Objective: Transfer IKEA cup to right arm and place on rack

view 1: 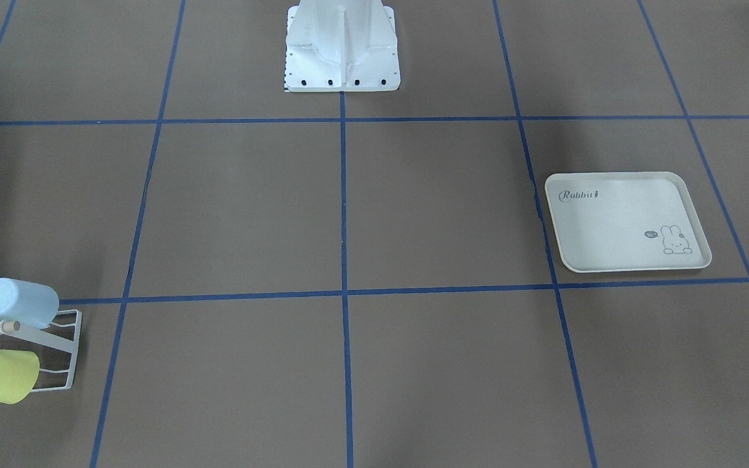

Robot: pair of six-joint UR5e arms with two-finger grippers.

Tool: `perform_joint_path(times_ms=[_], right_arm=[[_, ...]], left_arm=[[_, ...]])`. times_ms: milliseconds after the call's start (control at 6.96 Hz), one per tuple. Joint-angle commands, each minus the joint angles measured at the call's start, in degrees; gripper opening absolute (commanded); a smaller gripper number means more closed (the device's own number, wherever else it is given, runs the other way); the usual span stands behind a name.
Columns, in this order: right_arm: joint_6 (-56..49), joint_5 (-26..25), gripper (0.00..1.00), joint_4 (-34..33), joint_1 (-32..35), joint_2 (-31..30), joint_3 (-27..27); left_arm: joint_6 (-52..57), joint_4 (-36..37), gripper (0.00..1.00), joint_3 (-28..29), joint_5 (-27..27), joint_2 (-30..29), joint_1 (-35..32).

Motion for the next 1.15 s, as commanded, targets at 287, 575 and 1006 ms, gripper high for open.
perform_joint_path(times_ms=[287, 575, 1006], right_arm=[[0.0, 0.5, 0.99, 0.0, -0.2, 0.1, -0.1], [-0.1, 0.5, 0.99, 0.0, -0.2, 0.0, -0.1], [-0.1, 0.5, 0.99, 0.0, -0.2, -0.2, 0.0]], left_arm=[[-9.1, 2.3, 1.0, 0.6, -0.1, -1.0, 0.3], [-9.3, 2.4, 1.0, 0.1, 0.0, -1.1, 0.3], [-9.4, 2.4, 1.0, -0.1, -0.2, -1.0, 0.3]])
